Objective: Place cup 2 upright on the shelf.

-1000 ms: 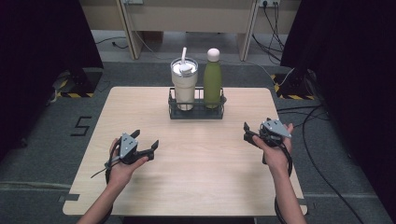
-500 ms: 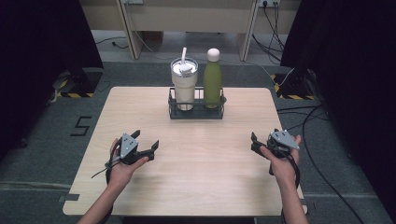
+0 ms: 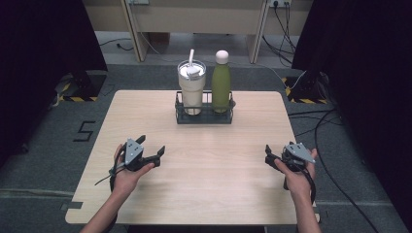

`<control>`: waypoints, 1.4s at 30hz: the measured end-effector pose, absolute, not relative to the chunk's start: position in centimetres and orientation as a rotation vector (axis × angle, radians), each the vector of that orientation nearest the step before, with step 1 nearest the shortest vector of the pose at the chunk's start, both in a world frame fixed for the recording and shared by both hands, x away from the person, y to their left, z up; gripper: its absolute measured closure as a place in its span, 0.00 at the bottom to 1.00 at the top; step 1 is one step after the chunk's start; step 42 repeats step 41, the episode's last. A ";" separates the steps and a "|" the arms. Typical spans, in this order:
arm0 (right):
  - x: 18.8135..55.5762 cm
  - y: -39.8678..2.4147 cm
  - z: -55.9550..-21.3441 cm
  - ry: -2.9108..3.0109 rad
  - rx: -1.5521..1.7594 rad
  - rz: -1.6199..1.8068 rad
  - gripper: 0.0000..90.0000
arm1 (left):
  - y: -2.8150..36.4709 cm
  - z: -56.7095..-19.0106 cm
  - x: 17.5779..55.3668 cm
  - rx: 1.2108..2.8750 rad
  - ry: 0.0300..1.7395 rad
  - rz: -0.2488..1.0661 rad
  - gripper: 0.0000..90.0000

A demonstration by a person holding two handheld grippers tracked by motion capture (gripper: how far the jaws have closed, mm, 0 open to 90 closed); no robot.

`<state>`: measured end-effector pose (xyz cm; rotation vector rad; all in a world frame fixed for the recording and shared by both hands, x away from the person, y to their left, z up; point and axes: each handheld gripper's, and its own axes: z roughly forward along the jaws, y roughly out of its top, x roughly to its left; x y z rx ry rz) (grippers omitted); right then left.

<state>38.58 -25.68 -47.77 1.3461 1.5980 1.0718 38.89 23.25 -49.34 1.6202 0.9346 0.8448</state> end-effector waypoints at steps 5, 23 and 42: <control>38.2 -26.0 -48.3 1.600 1.357 1.059 0.14 | 23.2 -49.4 38.9 1.622 0.934 0.845 0.15; 36.7 -27.2 -49.8 1.578 1.407 1.051 0.15 | 23.2 -49.5 38.9 1.624 0.935 0.844 0.15; 36.2 -27.2 -49.9 1.557 1.422 1.093 0.14 | 22.8 -49.8 38.9 1.640 0.928 0.832 0.15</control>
